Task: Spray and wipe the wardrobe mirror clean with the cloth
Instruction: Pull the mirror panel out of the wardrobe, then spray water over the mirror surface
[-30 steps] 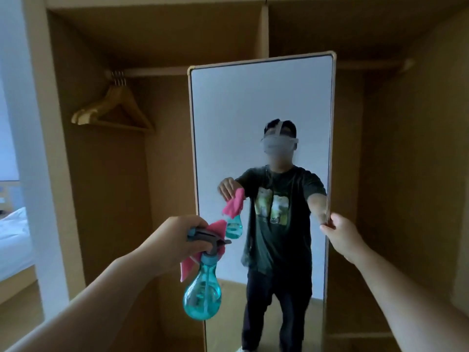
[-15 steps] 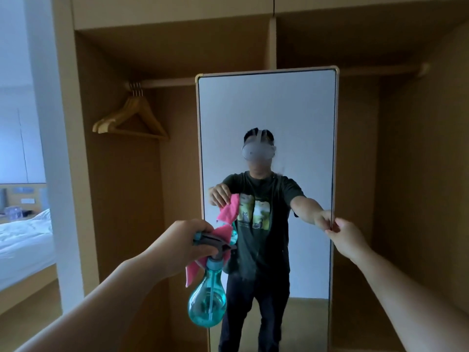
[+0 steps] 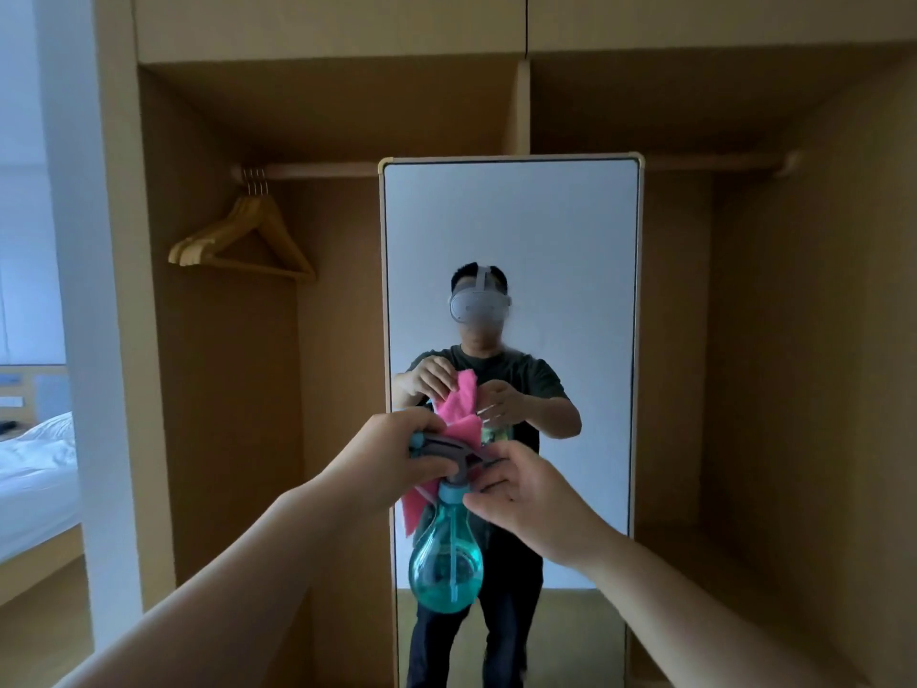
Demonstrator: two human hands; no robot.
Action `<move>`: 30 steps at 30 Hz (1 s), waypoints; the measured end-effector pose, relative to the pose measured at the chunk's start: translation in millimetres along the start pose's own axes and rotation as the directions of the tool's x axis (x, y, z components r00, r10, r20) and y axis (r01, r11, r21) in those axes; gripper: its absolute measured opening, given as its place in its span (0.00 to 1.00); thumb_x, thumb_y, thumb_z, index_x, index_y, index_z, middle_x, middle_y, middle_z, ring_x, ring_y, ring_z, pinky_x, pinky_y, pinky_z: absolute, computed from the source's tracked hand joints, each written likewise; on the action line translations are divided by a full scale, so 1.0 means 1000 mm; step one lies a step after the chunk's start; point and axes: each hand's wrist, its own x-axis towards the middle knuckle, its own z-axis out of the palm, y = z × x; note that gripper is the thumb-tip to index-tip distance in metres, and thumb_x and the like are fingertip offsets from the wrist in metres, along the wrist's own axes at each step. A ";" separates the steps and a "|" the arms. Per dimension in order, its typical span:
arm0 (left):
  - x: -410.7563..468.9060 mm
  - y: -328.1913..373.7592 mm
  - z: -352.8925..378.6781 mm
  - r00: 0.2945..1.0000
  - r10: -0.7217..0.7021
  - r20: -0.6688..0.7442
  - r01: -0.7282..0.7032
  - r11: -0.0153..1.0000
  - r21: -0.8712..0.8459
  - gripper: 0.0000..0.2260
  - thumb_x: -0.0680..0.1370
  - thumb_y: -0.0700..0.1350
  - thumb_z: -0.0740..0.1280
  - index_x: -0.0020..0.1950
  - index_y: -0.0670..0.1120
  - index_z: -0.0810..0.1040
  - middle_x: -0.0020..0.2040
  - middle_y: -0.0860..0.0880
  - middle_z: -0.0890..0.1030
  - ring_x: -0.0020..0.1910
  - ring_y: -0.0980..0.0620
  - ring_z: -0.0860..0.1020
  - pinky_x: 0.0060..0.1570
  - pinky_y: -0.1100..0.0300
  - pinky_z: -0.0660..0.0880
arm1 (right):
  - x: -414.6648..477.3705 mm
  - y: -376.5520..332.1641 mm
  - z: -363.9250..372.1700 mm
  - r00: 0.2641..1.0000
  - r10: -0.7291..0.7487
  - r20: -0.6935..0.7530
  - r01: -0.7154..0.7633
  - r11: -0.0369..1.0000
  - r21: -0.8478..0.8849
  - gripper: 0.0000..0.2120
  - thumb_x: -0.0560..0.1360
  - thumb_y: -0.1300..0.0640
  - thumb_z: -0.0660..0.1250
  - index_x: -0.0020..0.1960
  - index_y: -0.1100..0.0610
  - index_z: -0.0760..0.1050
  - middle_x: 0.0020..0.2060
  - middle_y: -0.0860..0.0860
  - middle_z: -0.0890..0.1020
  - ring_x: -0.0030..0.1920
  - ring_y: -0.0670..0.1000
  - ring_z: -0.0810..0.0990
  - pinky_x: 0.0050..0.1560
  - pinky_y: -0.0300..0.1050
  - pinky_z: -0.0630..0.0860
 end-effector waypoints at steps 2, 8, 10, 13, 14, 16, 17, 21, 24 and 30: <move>0.002 0.001 -0.002 1.000 0.005 -0.024 -0.005 1.000 -0.021 0.09 0.71 0.52 0.73 0.48 0.58 0.77 0.44 0.58 0.80 0.41 0.59 0.80 0.37 0.69 0.78 | 0.005 -0.006 0.005 1.000 0.017 -0.019 -0.015 0.992 0.124 0.20 0.71 0.60 0.75 0.60 0.56 0.71 0.47 0.47 0.86 0.50 0.48 0.84 0.48 0.38 0.79; 0.003 0.002 -0.004 0.999 0.005 -0.042 -0.009 0.996 -0.090 0.10 0.69 0.51 0.75 0.47 0.59 0.77 0.44 0.57 0.80 0.42 0.58 0.80 0.41 0.62 0.81 | 0.015 -0.003 0.018 0.997 -0.003 -0.075 0.016 0.984 0.175 0.27 0.65 0.59 0.78 0.61 0.53 0.71 0.51 0.49 0.85 0.55 0.50 0.83 0.51 0.40 0.79; 0.002 0.000 -0.008 1.000 -0.008 0.030 0.011 0.994 -0.112 0.14 0.68 0.49 0.76 0.50 0.58 0.77 0.47 0.57 0.80 0.44 0.57 0.80 0.42 0.62 0.81 | 0.016 -0.003 0.019 0.996 -0.025 -0.087 0.040 0.982 0.184 0.25 0.67 0.63 0.77 0.60 0.54 0.72 0.51 0.50 0.85 0.53 0.51 0.84 0.50 0.39 0.79; 0.000 -0.001 -0.018 0.989 -0.009 0.146 0.031 0.989 -0.147 0.22 0.67 0.44 0.78 0.56 0.56 0.74 0.51 0.56 0.78 0.48 0.56 0.80 0.44 0.63 0.80 | 0.016 -0.009 0.016 0.995 -0.052 -0.087 0.067 0.981 0.185 0.24 0.67 0.64 0.77 0.60 0.55 0.73 0.49 0.52 0.85 0.52 0.52 0.85 0.49 0.40 0.80; -0.001 0.000 -0.021 0.988 -0.002 0.155 0.026 0.989 -0.148 0.24 0.67 0.43 0.78 0.57 0.56 0.73 0.52 0.56 0.78 0.49 0.57 0.80 0.44 0.64 0.80 | 0.016 -0.012 0.015 0.994 -0.061 -0.090 0.077 0.981 0.178 0.24 0.67 0.64 0.77 0.59 0.55 0.73 0.49 0.52 0.86 0.52 0.53 0.85 0.49 0.40 0.80; -0.002 0.004 -0.025 0.990 0.010 0.143 0.016 0.984 -0.180 0.25 0.67 0.41 0.78 0.59 0.55 0.72 0.53 0.56 0.78 0.50 0.56 0.79 0.45 0.64 0.80 | 0.016 -0.018 0.012 0.991 -0.079 -0.107 0.096 0.982 0.162 0.25 0.65 0.63 0.78 0.59 0.54 0.74 0.49 0.52 0.86 0.51 0.53 0.85 0.49 0.41 0.80; -0.002 0.005 -0.026 0.991 0.012 0.130 0.016 0.978 -0.206 0.26 0.67 0.41 0.78 0.59 0.54 0.72 0.53 0.56 0.77 0.51 0.56 0.79 0.45 0.64 0.80 | 0.016 -0.021 0.011 0.989 -0.085 -0.122 0.103 0.983 0.153 0.25 0.65 0.62 0.78 0.58 0.53 0.73 0.49 0.52 0.86 0.51 0.53 0.85 0.49 0.42 0.81; -0.002 0.010 -0.028 0.996 0.025 0.082 -0.003 0.966 -0.258 0.27 0.66 0.41 0.78 0.60 0.52 0.71 0.54 0.55 0.78 0.52 0.55 0.80 0.46 0.61 0.80 | 0.016 -0.029 0.007 0.979 -0.095 -0.182 0.114 0.989 0.097 0.25 0.63 0.57 0.79 0.56 0.53 0.72 0.49 0.51 0.85 0.51 0.53 0.85 0.52 0.54 0.82; -0.002 0.012 -0.027 0.999 0.017 0.034 -0.008 0.972 -0.235 0.22 0.68 0.39 0.75 0.58 0.51 0.72 0.50 0.54 0.80 0.48 0.56 0.81 0.45 0.58 0.81 | 0.015 -0.034 0.005 0.971 -0.109 -0.214 0.128 0.989 0.074 0.25 0.61 0.52 0.80 0.53 0.51 0.72 0.48 0.49 0.85 0.50 0.52 0.85 0.51 0.55 0.82; -0.007 0.006 -0.023 0.999 -0.034 -0.026 0.032 0.997 -0.068 0.21 0.74 0.35 0.66 0.61 0.57 0.73 0.52 0.54 0.78 0.46 0.55 0.80 0.39 0.56 0.82 | 0.014 -0.045 -0.008 0.951 -0.123 -0.284 0.182 0.964 0.192 0.29 0.58 0.50 0.81 0.55 0.50 0.74 0.49 0.51 0.84 0.51 0.53 0.84 0.51 0.49 0.80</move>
